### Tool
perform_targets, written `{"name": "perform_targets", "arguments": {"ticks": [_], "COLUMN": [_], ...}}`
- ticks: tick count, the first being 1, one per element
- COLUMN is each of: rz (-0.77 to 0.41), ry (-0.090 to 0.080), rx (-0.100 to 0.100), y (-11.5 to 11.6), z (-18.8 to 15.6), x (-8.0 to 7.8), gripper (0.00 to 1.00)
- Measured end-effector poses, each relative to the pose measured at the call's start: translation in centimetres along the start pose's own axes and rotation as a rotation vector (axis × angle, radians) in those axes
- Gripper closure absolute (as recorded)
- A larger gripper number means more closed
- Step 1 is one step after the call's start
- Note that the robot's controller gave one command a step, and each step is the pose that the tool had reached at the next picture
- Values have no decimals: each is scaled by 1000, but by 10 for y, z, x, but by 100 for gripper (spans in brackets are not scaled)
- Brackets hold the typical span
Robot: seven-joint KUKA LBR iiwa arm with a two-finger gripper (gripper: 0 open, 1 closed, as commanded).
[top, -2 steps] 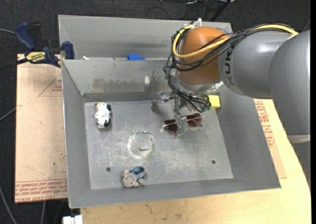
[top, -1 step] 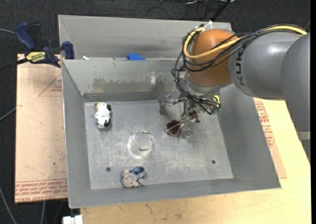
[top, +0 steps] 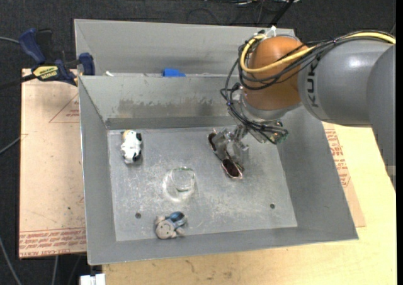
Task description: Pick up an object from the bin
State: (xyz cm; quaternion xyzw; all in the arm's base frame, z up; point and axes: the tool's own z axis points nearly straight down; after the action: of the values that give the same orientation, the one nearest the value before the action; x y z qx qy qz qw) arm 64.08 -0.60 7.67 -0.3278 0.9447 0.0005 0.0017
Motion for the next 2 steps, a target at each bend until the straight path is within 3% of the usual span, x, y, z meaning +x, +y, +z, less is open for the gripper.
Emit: {"name": "perform_targets", "arguments": {"ticks": [1, 2], "rz": [0, -29], "ry": [0, 4], "rx": [0, -3], "y": [0, -2], "z": [0, -34], "x": [0, 3], "gripper": [100, 100]}}
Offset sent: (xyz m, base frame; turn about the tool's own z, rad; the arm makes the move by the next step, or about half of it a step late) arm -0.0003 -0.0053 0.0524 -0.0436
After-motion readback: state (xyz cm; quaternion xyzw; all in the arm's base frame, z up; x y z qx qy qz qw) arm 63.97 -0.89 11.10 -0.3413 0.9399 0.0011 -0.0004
